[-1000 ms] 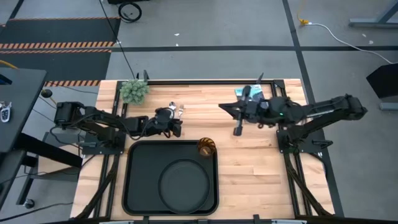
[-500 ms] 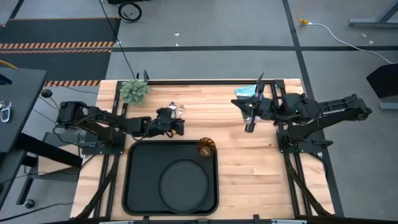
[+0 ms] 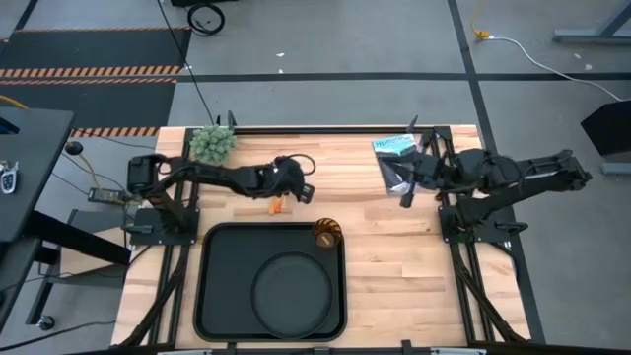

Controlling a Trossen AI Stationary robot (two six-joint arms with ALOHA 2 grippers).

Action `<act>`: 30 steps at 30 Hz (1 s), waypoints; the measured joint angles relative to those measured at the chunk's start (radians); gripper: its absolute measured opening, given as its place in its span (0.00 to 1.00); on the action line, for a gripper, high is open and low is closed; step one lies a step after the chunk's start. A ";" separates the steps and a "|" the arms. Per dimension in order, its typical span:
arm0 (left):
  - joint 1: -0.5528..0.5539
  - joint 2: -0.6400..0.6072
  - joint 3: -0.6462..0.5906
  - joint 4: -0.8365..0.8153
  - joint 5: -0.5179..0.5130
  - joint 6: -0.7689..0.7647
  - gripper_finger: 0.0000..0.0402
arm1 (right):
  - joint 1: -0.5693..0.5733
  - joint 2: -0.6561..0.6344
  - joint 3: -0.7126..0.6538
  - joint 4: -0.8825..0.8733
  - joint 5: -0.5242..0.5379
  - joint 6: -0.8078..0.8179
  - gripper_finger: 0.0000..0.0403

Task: Pick and place plate/cup/fork/spoon on tray
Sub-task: Put the orange fork on the black tray to the left of the black plate

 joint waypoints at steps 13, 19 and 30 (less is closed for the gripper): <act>0.114 0.047 0.068 -0.203 0.199 0.044 0.27 | 0.018 -0.131 0.000 -0.174 0.002 0.110 0.02; 0.114 0.048 0.074 -0.280 0.188 0.023 0.27 | 0.018 -0.103 0.000 -0.146 0.001 0.108 0.02; 0.114 0.048 0.073 -0.301 0.161 0.050 0.35 | 0.018 -0.050 0.000 -0.112 -0.002 0.104 0.02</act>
